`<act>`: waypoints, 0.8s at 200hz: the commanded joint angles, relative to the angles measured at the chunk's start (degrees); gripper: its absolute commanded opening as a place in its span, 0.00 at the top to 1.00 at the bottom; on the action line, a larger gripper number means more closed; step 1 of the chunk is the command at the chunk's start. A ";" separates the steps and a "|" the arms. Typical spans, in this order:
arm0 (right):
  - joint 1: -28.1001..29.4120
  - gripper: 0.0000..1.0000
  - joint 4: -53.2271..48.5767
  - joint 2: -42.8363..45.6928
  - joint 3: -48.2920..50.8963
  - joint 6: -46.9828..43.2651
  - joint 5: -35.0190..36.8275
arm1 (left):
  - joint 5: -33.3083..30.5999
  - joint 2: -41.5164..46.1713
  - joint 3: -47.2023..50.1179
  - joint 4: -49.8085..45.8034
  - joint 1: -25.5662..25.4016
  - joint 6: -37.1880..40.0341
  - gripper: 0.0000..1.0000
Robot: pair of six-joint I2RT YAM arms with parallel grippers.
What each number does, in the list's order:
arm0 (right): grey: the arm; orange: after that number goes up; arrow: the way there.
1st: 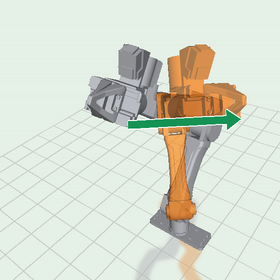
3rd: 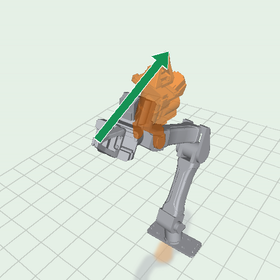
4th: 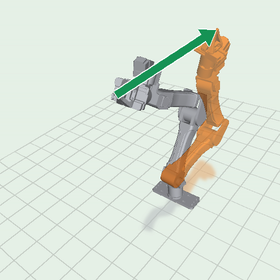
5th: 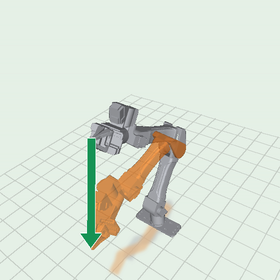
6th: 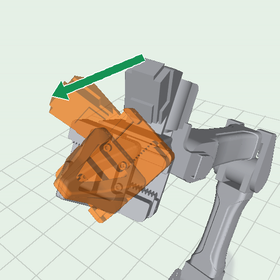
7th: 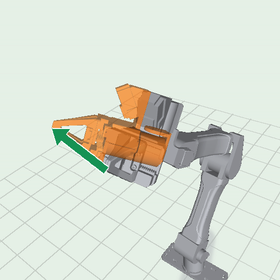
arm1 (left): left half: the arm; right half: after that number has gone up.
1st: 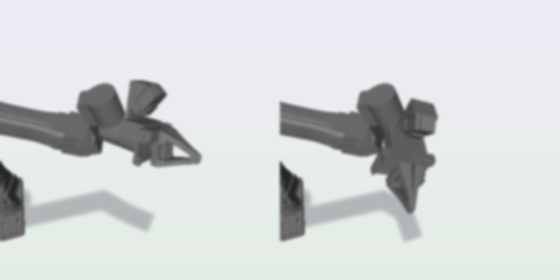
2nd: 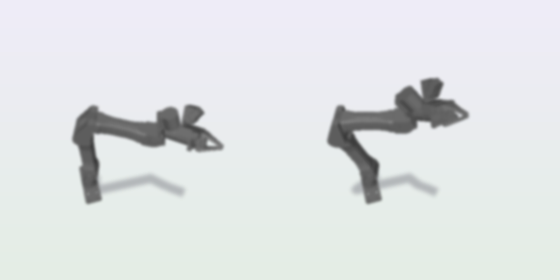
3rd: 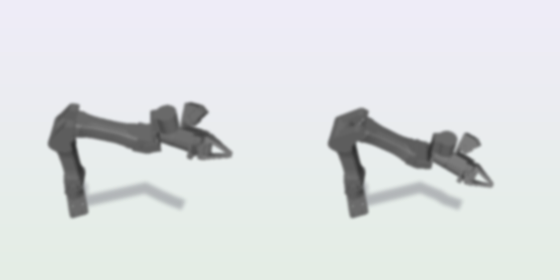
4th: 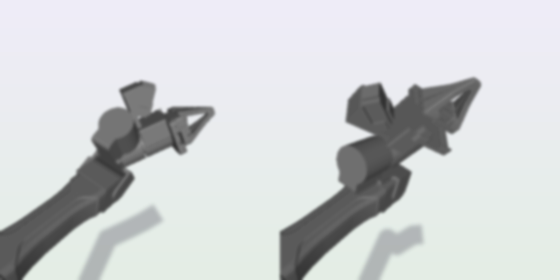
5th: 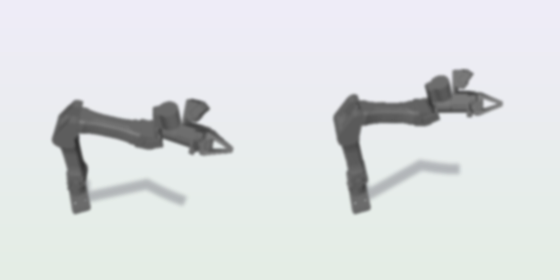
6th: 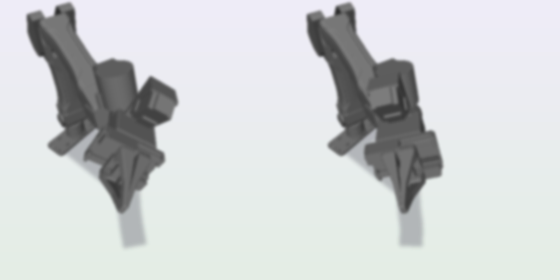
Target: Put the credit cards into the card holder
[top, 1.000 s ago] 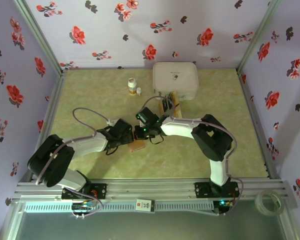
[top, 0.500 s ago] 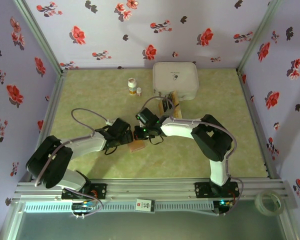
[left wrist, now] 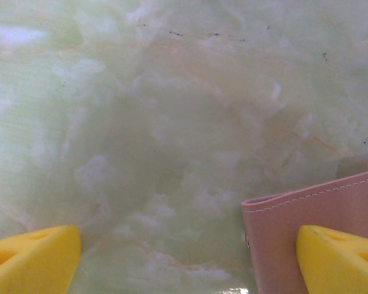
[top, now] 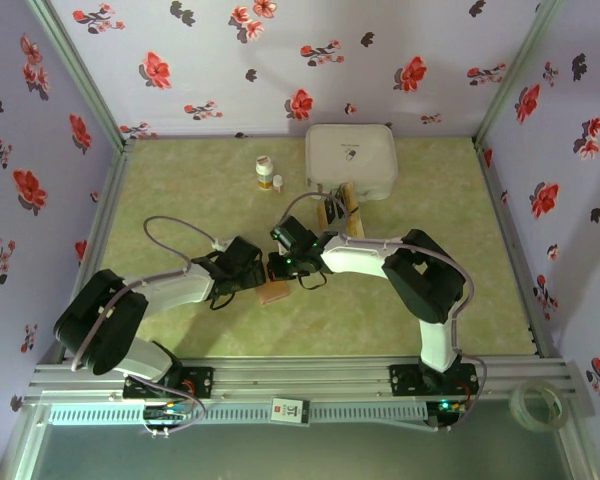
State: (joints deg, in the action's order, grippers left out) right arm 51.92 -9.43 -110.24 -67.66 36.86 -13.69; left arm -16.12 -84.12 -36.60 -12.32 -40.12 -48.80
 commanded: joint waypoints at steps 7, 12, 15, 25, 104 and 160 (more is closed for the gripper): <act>0.95 1.00 -6.59 -0.22 1.73 -1.71 2.09 | 3.49 -4.13 2.23 -0.81 0.26 0.02 0.10; 1.07 1.00 -6.86 -0.16 1.82 -1.99 2.25 | 3.47 -4.14 2.21 -0.84 0.24 0.06 0.10; 1.14 1.00 -6.92 -0.22 1.83 -2.11 2.37 | 3.48 -4.11 2.28 -0.79 0.30 0.05 0.10; 1.42 1.00 -7.26 -0.30 2.08 -2.31 2.62 | 3.48 -4.04 2.16 -0.75 0.24 0.08 0.10; 3.25 1.00 -7.92 -2.22 5.24 -2.57 3.87 | 3.47 -4.09 2.15 -0.87 0.30 0.10 0.10; 3.60 1.00 -7.71 -0.91 5.95 -2.18 3.35 | 3.46 -4.23 2.01 -0.86 0.30 0.09 0.11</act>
State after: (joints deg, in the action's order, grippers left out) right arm 53.80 -5.87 -109.21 -64.79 35.05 -10.07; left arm -16.34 -84.27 -36.67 -12.32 -40.12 -48.77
